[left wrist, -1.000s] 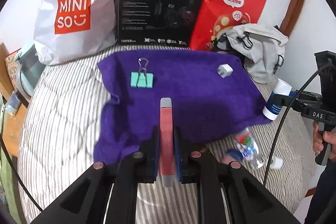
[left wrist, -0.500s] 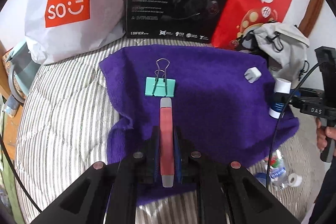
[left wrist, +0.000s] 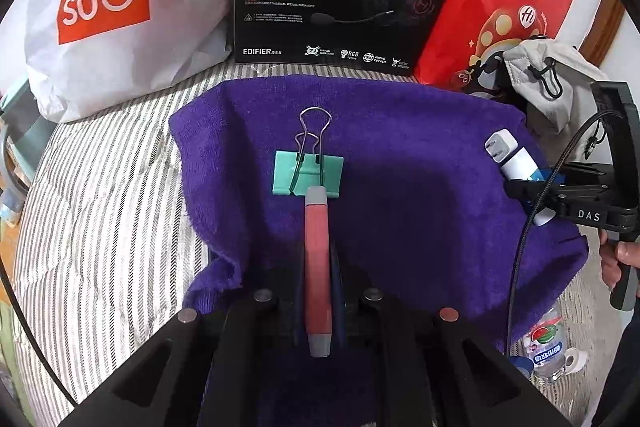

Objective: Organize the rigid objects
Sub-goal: 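Carry the marker and tube onto the purple towel with both grippers, then release the marker and tube on the towel and withdraw both grippers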

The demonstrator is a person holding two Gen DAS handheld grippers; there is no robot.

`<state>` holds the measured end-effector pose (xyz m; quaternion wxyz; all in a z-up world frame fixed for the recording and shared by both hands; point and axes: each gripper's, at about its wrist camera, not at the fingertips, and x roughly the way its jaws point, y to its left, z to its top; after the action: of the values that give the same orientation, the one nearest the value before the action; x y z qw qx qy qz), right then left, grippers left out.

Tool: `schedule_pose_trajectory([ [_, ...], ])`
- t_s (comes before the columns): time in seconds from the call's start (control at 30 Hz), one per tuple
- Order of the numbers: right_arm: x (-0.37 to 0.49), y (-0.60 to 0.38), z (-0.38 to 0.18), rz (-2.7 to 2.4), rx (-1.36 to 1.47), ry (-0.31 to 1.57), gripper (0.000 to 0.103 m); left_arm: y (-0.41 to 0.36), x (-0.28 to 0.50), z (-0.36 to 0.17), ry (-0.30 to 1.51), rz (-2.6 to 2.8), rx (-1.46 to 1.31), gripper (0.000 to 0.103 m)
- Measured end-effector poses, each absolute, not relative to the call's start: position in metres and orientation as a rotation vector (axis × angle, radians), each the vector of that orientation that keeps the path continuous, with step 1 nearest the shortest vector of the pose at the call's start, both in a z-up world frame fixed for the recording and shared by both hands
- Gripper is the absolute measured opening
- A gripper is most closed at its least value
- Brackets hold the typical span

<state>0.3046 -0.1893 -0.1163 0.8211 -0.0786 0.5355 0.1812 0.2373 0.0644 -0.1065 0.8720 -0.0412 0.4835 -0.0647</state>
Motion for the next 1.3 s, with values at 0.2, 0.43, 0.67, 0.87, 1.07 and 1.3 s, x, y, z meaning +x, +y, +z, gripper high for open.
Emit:
schedule_pose_trajectory([
  [0.2,0.301,-0.182,-0.117,0.372,-0.238,1.123,0.037,0.055,0.241,-0.112,1.015,-0.120,-0.016,0.012],
  [0.43,0.299,-0.182,-0.119,0.378,-0.246,1.132,0.040,0.052,0.241,-0.112,1.030,-0.119,0.022,0.013],
  [0.67,0.284,-0.185,-0.119,0.386,-0.295,1.149,0.053,0.046,0.237,-0.110,1.051,-0.127,0.067,0.023],
  [0.87,0.260,-0.192,-0.107,0.361,-0.304,1.129,0.054,0.044,0.222,-0.107,1.084,-0.105,0.066,0.040],
  [1.07,0.211,-0.209,-0.076,0.302,-0.297,1.045,0.065,0.047,0.192,-0.087,1.035,-0.094,0.008,0.041],
  [1.3,0.137,-0.235,-0.060,0.334,-0.137,0.988,0.073,0.023,0.138,-0.068,0.989,-0.128,0.047,0.063],
])
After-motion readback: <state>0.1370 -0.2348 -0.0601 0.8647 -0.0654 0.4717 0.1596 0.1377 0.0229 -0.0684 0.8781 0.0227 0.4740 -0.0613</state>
